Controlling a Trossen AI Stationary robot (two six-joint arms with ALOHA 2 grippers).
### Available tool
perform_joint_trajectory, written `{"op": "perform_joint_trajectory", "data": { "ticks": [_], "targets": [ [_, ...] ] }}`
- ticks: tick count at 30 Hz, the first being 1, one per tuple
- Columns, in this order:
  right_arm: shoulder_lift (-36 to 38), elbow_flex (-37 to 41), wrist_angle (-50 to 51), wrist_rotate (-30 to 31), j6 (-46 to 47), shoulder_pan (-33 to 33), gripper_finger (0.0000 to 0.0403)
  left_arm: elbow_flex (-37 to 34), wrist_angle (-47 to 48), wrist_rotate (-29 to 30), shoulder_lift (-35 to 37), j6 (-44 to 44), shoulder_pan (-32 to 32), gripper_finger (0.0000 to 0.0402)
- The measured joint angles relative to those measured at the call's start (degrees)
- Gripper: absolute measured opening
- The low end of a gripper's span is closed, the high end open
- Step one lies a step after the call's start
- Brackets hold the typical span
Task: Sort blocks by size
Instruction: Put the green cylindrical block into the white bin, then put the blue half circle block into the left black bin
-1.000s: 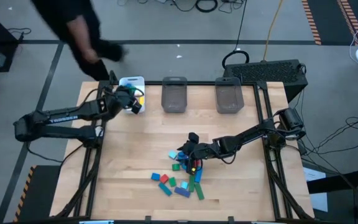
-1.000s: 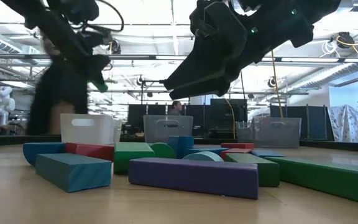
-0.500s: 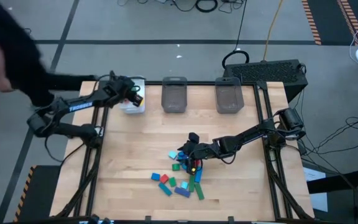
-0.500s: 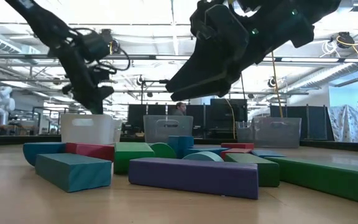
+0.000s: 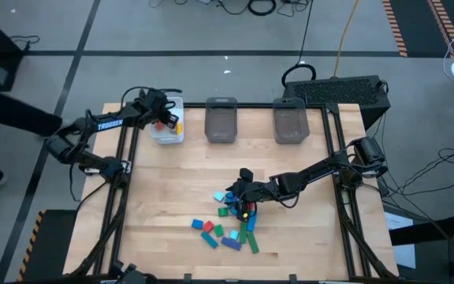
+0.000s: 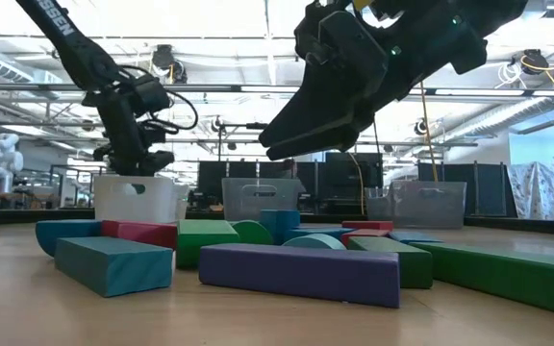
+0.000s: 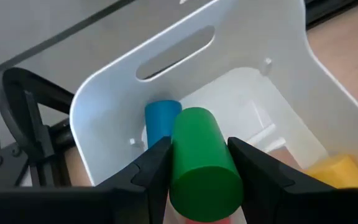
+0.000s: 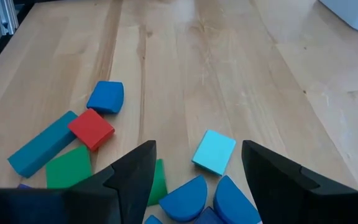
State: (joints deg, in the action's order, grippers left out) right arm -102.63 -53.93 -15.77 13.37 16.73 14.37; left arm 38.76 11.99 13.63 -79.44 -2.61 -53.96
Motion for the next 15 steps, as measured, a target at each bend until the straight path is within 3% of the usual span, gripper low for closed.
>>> {"op": "perform_joint_trajectory", "data": {
  "ticks": [11, 15],
  "targets": [
    [-0.02, 0.00, 1.45, 0.16, -1.16, -0.08, 0.0224, 0.00, -1.20, -0.24, -0.05, 0.22, -0.01, 0.0245],
    [-0.51, 0.00, 4.12, 3.14, -1.68, -0.11, 0.0224, 0.00, -0.84, -2.08, 2.28, 1.64, 0.72, 0.0261]
  ]
}}
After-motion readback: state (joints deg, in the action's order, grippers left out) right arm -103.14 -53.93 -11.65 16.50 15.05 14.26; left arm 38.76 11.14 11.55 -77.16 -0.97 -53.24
